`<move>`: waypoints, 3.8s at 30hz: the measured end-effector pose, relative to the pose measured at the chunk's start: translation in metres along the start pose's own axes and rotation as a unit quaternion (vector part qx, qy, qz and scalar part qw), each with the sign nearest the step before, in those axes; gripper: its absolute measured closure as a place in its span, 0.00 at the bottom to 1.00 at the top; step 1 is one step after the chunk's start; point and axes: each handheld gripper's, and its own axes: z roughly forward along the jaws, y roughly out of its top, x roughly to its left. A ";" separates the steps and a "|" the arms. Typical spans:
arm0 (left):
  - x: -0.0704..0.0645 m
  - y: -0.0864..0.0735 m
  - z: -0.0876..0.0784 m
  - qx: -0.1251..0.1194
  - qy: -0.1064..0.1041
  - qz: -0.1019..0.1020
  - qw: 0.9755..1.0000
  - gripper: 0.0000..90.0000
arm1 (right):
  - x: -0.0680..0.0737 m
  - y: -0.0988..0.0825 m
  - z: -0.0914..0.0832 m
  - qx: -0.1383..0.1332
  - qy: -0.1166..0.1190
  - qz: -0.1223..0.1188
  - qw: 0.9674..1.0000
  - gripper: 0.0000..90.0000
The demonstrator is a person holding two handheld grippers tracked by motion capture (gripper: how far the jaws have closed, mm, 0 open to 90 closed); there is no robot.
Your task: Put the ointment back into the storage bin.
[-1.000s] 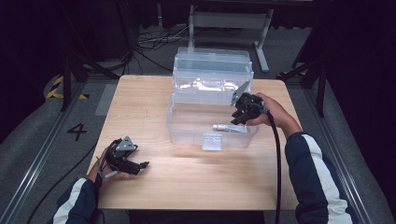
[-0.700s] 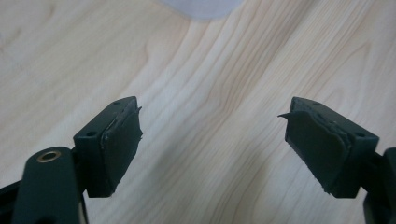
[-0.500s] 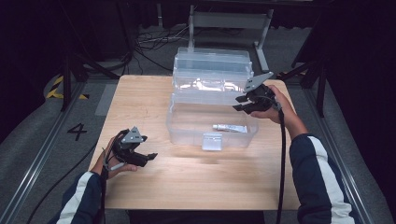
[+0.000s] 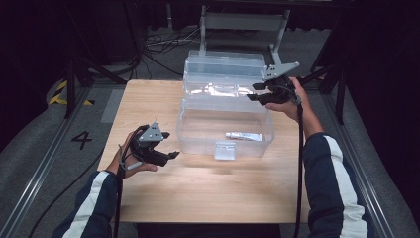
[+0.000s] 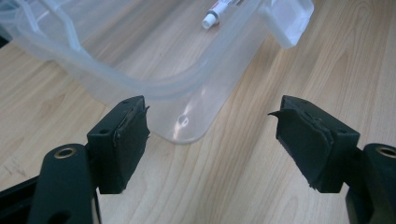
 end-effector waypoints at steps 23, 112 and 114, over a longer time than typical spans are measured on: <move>0.006 0.039 0.054 0.058 -0.046 0.050 0.996 0.41 | -0.034 0.012 0.026 0.037 -0.002 0.032 0.999 0.61; 0.008 0.054 0.087 0.164 -0.077 0.069 0.981 0.82 | -0.026 0.039 0.038 0.128 0.066 -0.075 0.987 0.97; 0.008 0.054 0.087 0.164 -0.077 0.070 0.981 0.82 | -0.025 0.039 0.036 0.130 0.067 -0.080 0.986 0.98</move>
